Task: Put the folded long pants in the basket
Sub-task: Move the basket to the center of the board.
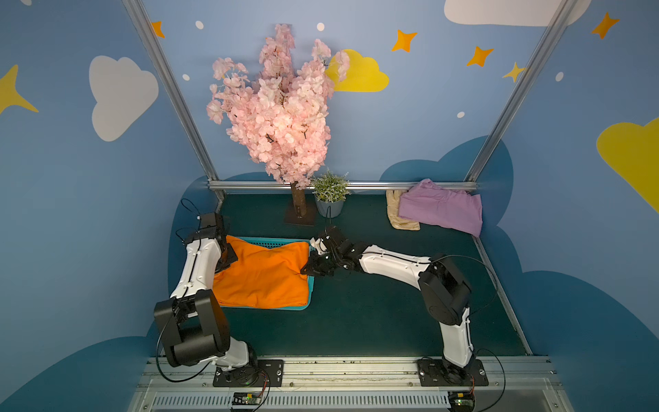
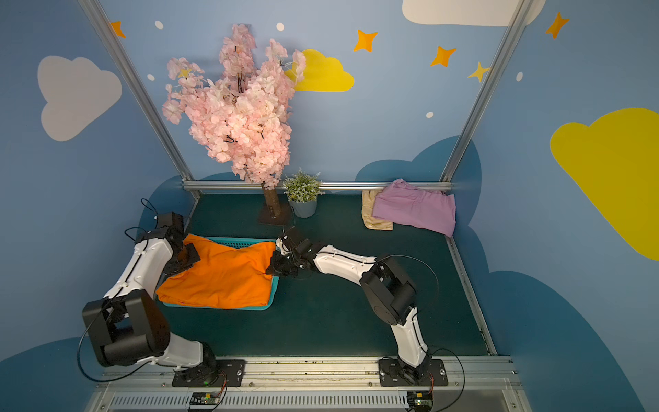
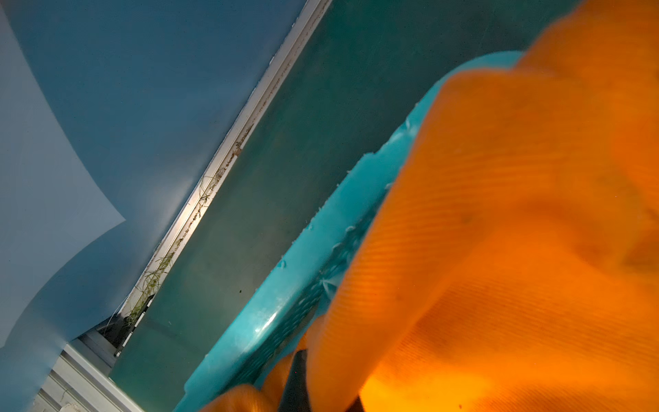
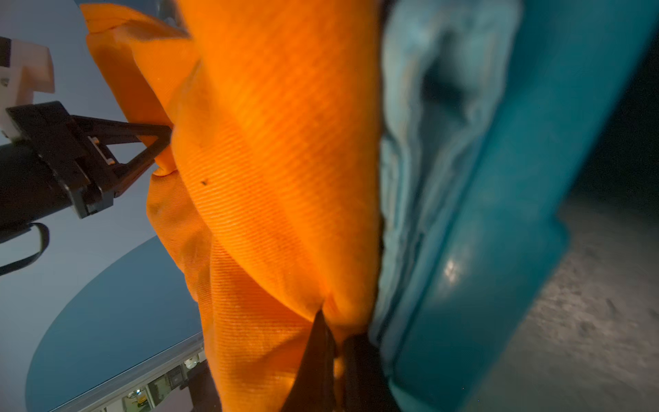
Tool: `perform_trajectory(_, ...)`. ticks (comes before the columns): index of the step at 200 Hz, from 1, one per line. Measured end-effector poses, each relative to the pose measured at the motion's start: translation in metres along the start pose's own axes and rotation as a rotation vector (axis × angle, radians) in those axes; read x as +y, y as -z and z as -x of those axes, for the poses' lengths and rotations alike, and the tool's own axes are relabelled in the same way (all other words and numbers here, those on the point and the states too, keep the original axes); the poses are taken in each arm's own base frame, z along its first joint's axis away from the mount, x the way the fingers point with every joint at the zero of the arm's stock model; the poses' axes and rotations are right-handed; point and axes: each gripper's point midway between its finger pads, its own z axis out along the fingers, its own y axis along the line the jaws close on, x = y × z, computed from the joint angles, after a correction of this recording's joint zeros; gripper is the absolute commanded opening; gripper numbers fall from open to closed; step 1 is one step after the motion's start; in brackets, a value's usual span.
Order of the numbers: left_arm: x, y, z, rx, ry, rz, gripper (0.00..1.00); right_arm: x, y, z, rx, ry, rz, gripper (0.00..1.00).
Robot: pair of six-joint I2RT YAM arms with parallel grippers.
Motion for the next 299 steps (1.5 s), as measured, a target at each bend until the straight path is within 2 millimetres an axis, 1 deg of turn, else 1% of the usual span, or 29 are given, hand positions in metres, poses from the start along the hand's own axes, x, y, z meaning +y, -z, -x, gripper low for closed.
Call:
perform_trajectory(38, -0.001, 0.0, 0.0, 0.003, 0.001, -0.007, 0.02, -0.004, 0.004, 0.002, -0.022, 0.072, -0.047, 0.0)
perform_trajectory(56, -0.006, 0.0, -0.002, 0.014, 0.002, -0.038, 0.02, -0.008, 0.012, 0.001, -0.03, 0.093, -0.058, 0.0)
perform_trajectory(76, -0.018, -0.001, -0.01, 0.046, 0.01, -0.108, 0.03, -0.02, 0.026, -0.001, -0.019, 0.095, -0.07, 0.0)
perform_trajectory(87, -0.027, -0.002, -0.018, 0.073, 0.02, -0.159, 0.02, -0.029, 0.035, -0.001, -0.018, 0.091, -0.075, 0.0)
perform_trajectory(103, -0.04, -0.005, -0.035, 0.12, 0.039, -0.242, 0.02, -0.041, 0.049, 0.0, -0.012, 0.078, -0.077, 0.0)
perform_trajectory(123, -0.057, 0.0, -0.056, 0.166, 0.065, -0.348, 0.02, -0.059, 0.07, 0.002, -0.011, 0.061, -0.083, 0.0)
perform_trajectory(138, -0.075, 0.011, -0.074, 0.188, 0.058, -0.443, 0.03, -0.075, 0.09, 0.004, -0.02, 0.042, -0.098, 0.0)
perform_trajectory(163, -0.107, 0.034, -0.106, 0.231, -0.023, -0.565, 0.03, -0.103, 0.128, 0.006, -0.026, -0.014, -0.123, 0.0)
perform_trajectory(174, -0.116, 0.042, -0.115, 0.252, -0.046, -0.601, 0.03, -0.111, 0.14, 0.005, -0.013, -0.034, -0.134, 0.0)
perform_trajectory(183, -0.119, 0.047, -0.119, 0.268, -0.051, -0.619, 0.02, -0.115, 0.146, 0.005, -0.002, -0.043, -0.138, 0.0)
perform_trajectory(203, -0.119, 0.057, -0.12, 0.274, -0.048, -0.64, 0.03, -0.114, 0.152, 0.003, 0.014, -0.032, -0.145, 0.0)
perform_trajectory(222, -0.12, 0.072, -0.118, 0.259, -0.048, -0.679, 0.02, -0.109, 0.157, 0.003, 0.014, -0.016, -0.144, 0.0)
perform_trajectory(239, -0.12, 0.088, -0.115, 0.224, -0.051, -0.714, 0.03, -0.101, 0.165, 0.004, 0.004, -0.004, -0.137, 0.0)
perform_trajectory(258, -0.116, 0.099, -0.111, 0.181, -0.049, -0.729, 0.03, -0.088, 0.176, 0.005, -0.019, 0.017, -0.118, 0.0)
perform_trajectory(276, -0.113, 0.102, -0.111, 0.163, -0.045, -0.727, 0.04, -0.075, 0.187, 0.005, -0.046, 0.043, -0.098, 0.0)
perform_trajectory(289, -0.112, 0.096, -0.112, 0.172, -0.037, -0.71, 0.04, -0.07, 0.192, 0.005, -0.06, 0.054, -0.09, 0.0)
perform_trajectory(299, -0.113, 0.088, -0.114, 0.195, -0.031, -0.692, 0.04, -0.069, 0.193, 0.005, -0.061, 0.057, -0.088, 0.0)
